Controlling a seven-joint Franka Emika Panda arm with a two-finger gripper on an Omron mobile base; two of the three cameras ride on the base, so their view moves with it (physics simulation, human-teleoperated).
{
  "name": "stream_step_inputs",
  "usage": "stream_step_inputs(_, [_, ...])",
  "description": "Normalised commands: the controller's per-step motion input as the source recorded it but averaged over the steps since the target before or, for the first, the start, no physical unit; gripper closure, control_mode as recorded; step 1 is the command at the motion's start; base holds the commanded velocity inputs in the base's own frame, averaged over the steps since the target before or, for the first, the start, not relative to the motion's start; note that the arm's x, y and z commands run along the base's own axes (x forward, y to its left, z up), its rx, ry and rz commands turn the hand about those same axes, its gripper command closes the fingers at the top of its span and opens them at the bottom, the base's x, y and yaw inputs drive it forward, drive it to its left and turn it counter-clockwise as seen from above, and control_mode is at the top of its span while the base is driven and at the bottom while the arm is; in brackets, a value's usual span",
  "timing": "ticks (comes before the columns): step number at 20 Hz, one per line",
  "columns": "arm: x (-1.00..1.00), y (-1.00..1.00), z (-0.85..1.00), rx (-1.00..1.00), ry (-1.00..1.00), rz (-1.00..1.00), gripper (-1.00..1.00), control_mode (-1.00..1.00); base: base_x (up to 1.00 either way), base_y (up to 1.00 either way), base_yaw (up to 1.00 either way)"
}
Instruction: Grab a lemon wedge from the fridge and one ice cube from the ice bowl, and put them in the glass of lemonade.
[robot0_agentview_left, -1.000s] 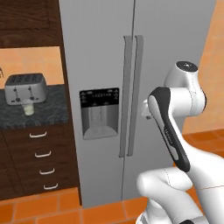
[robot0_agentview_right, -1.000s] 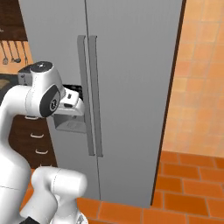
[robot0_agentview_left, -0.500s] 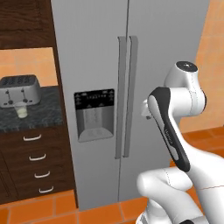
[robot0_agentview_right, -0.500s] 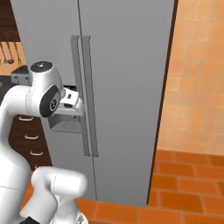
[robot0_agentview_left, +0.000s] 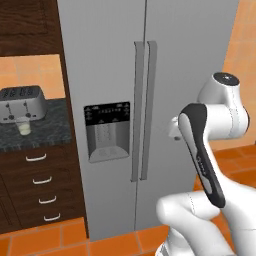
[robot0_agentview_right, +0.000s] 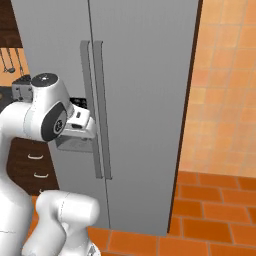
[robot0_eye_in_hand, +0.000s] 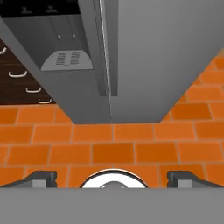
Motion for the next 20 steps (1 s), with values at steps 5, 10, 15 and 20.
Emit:
stream_step_inputs(5, [-0.47,0.0,0.01,0.0,-0.18,0.0,-1.0,-1.0,0.0,0.0,0.0])
stream_step_inputs(10, [0.33,0.0,0.01,0.0,-0.06,0.04,-1.0,-1.0,0.0,0.0,0.0])
stream_step_inputs(15, [0.68,0.0,0.0,0.0,-0.07,0.11,-1.0,-1.0,0.0,0.0,0.0])
stream_step_inputs(20, [0.54,0.04,0.21,0.04,-0.23,0.06,-1.0,-1.0,0.0,0.0,0.0])
